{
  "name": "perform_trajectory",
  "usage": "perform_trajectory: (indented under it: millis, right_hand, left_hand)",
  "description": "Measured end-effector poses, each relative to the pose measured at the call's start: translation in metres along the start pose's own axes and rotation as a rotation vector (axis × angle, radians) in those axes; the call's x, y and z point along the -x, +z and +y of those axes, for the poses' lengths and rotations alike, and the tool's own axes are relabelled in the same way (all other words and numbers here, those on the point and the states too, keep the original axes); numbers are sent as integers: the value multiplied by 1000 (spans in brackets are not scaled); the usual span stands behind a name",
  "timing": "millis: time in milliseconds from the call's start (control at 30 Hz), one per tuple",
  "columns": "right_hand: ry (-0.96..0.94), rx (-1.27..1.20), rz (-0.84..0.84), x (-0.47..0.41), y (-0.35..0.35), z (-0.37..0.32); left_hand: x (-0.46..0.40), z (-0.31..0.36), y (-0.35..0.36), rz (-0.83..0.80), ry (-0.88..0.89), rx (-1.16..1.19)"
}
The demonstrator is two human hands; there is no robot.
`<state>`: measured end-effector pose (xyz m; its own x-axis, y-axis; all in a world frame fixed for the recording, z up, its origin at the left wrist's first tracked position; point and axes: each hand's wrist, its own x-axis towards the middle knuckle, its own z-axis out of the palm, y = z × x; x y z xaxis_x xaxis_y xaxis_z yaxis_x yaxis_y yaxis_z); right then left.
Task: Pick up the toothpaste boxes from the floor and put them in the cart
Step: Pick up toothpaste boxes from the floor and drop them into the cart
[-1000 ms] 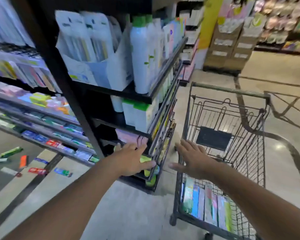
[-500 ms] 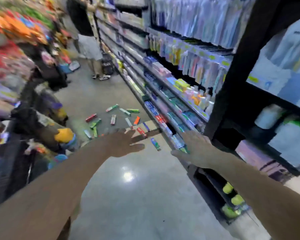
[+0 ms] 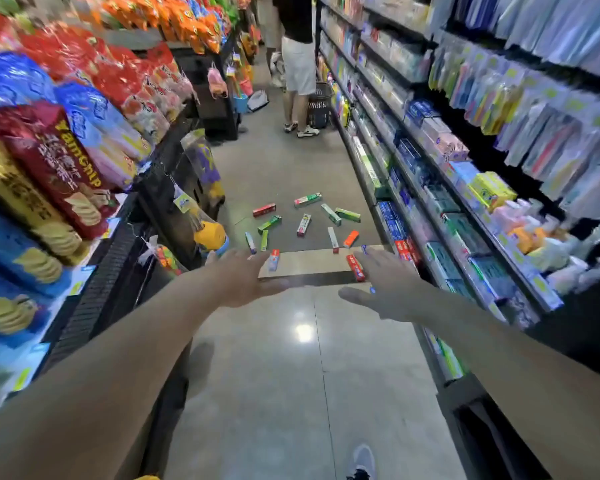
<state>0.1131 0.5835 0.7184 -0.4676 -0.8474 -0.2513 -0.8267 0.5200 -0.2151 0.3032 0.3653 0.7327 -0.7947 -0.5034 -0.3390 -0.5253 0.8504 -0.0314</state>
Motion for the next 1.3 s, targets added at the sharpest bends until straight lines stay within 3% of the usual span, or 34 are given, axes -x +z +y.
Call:
perform_trajectory:
  millis: [200,433,767,1067,1300]
  right_hand:
    - [-7,43,-51,-66,-33,59]
    - [-7,29,-141,-137,-40,102]
    - [4,19,-179,-291,-50,102]
    - [107,-23,-101,-423,-90,94]
    - [225,-75,-149,-489,-103,133]
  left_hand:
    - [-65,30,-39,-61,-87,74]
    - [-147,38,-48,-41,-34,105]
    - [-282,-39,-65,-63,-54,105]
    - [-438,-109,-114,-70,107,-18]
    - [-544,-105,-135,-136,218,-93]
